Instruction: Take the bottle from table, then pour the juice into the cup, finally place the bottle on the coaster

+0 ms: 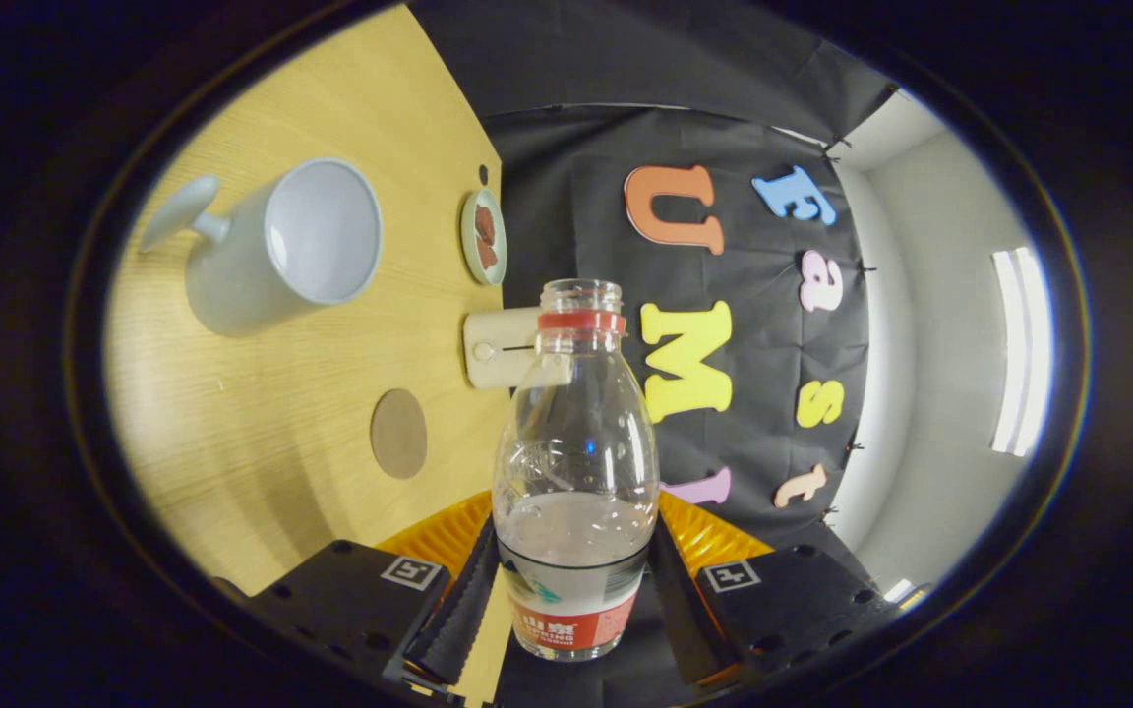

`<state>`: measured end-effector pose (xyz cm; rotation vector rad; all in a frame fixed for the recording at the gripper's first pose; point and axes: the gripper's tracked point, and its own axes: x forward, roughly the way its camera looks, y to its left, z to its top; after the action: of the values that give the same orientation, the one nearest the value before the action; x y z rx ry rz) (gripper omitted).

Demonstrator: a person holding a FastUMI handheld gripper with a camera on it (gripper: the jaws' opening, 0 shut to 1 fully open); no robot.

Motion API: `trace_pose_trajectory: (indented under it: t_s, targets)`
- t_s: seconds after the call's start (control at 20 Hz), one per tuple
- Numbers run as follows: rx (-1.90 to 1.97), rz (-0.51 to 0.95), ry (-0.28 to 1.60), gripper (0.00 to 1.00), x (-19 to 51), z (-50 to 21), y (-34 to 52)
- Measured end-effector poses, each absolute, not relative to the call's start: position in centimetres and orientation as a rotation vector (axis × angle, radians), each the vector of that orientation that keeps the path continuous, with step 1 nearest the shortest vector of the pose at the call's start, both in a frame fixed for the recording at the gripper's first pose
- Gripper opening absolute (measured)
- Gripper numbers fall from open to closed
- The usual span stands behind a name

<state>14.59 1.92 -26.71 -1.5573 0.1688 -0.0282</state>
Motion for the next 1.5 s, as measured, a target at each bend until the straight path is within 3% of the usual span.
trace_pose_trajectory:
  t_s: [1.5]
  targets:
    - [-1.812,-0.067,0.131,0.82,12.9,-25.0,4.3]
